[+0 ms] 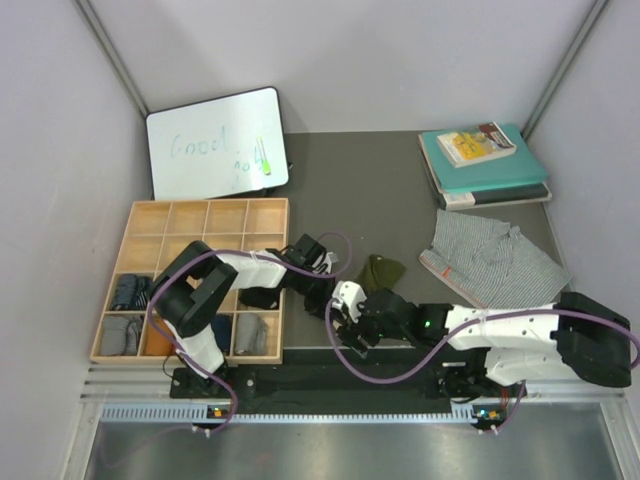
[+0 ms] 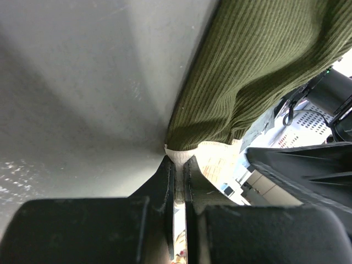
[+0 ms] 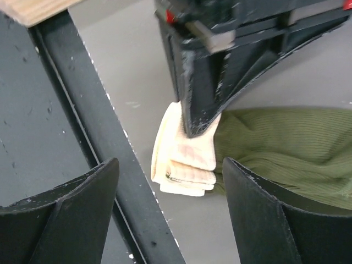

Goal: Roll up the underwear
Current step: Roll the underwear to the center of the board.

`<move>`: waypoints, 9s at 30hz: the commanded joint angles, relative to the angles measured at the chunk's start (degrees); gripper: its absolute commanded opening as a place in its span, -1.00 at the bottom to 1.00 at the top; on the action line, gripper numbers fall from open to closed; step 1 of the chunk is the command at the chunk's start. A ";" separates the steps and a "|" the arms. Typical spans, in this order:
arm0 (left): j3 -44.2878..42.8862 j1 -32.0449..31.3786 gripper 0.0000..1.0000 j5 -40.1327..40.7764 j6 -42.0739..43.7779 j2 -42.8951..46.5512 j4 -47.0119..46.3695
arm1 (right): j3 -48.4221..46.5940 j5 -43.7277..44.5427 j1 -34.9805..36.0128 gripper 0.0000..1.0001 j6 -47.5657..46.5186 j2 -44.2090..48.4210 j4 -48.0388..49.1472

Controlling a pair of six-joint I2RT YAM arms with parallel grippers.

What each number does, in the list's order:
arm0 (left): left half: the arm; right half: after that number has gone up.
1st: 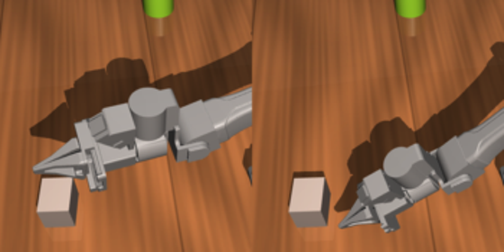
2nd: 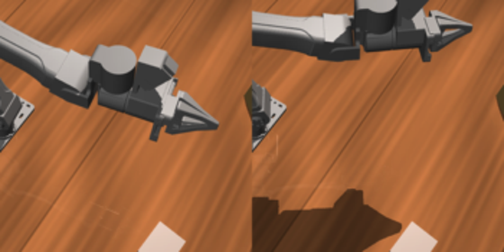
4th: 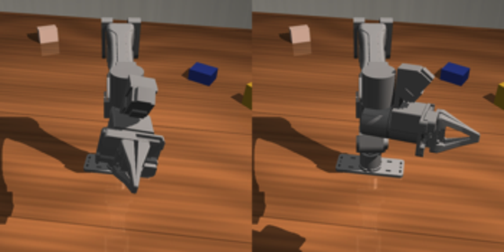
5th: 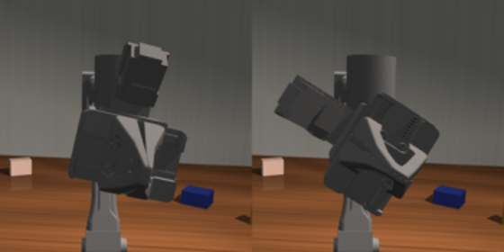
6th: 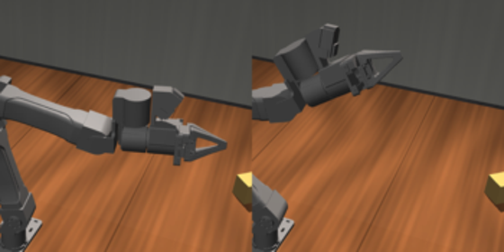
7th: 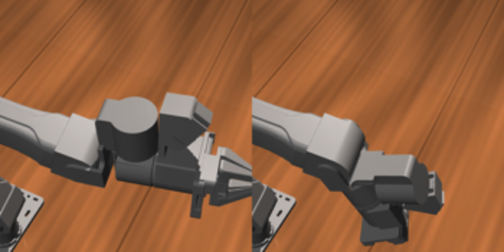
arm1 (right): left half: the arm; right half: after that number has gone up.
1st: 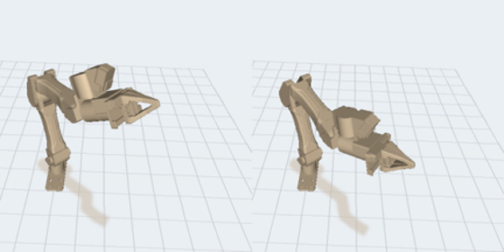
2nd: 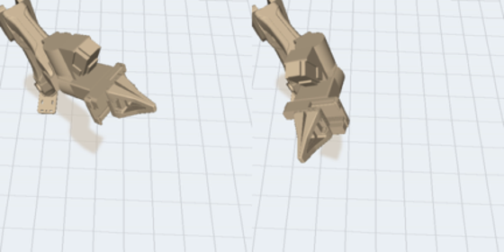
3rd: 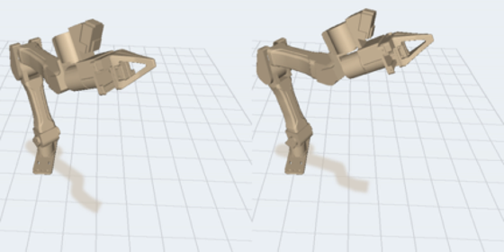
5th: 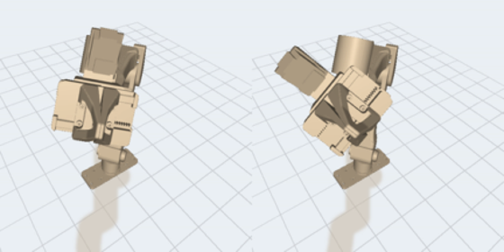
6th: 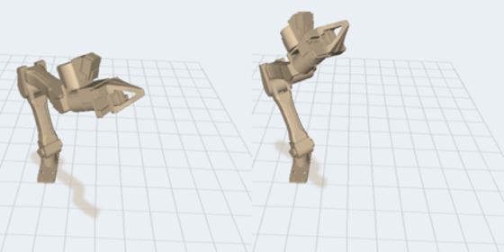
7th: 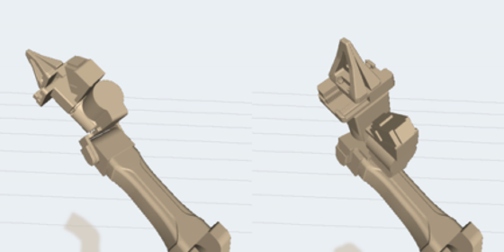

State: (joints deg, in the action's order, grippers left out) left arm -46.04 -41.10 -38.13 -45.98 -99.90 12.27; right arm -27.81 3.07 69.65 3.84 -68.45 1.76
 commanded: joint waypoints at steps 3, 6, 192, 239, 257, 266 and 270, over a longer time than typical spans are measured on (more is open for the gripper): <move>-1.07 0.50 -1.00 0.07 2.56 -1.09 4.95 | -3.56 0.53 2.33 0.44 -2.16 -3.97 2.72; -1.33 0.58 -1.00 0.07 2.82 -0.92 5.39 | -4.53 2.11 2.95 0.42 -2.69 -6.61 2.64; -2.65 1.99 -1.00 0.60 3.96 4.27 4.51 | 0.22 18.63 7.14 0.43 1.18 3.69 4.29; 20.90 4.02 0.14 5.09 6.42 30.99 -32.12 | -14.28 -35.22 -19.62 -1.00 4.43 -17.33 -11.52; 26.09 1.46 0.18 -0.98 5.54 16.40 -53.50 | -19.38 -52.64 -30.44 -1.00 2.67 -29.46 -13.10; 27.06 0.67 0.14 -1.86 4.93 14.03 -55.51 | -20.61 -55.80 -33.79 -1.00 2.40 -33.50 -13.62; 27.14 -0.03 0.03 -2.56 5.19 12.28 -55.60 | -21.23 -56.86 -34.58 -1.00 3.02 -35.09 -13.28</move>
State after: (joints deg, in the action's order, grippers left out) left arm -19.86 -40.21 -37.91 -41.36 -85.93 -40.18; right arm -46.96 -53.87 36.64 8.05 -101.78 -13.13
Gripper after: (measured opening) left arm 0.542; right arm 0.077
